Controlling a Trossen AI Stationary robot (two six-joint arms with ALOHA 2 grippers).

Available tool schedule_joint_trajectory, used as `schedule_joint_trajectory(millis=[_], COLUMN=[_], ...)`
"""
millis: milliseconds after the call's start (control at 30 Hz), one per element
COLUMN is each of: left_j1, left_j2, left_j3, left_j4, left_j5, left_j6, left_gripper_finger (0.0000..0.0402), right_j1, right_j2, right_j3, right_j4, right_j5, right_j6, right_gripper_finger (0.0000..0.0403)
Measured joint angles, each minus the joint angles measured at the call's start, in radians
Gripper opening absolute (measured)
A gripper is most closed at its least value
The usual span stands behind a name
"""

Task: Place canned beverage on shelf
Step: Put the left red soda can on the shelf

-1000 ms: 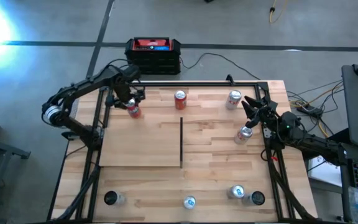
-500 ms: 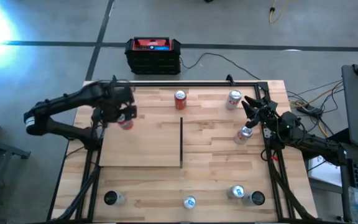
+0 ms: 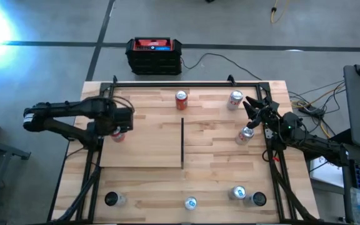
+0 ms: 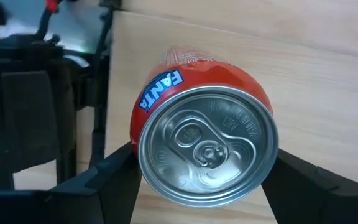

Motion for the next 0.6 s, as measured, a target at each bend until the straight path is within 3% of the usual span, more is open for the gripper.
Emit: schedule_joint_trajectory(millis=[267, 600], left_j1=[-0.007, -0.007], left_j2=[-0.14, -0.209], left_j3=[-0.116, -0.163], left_j4=[0.118, 0.082], left_j5=[0.0, 0.008], left_j6=[-0.037, -0.038], left_gripper_finger=[0.027, 0.027], right_j1=[0.0, 0.0], right_j2=[0.0, 0.0], right_j3=[0.0, 0.0], right_j4=[0.0, 0.0], right_j5=[0.0, 0.0], right_j6=[0.0, 0.0], right_gripper_finger=[0.0157, 0.0157])
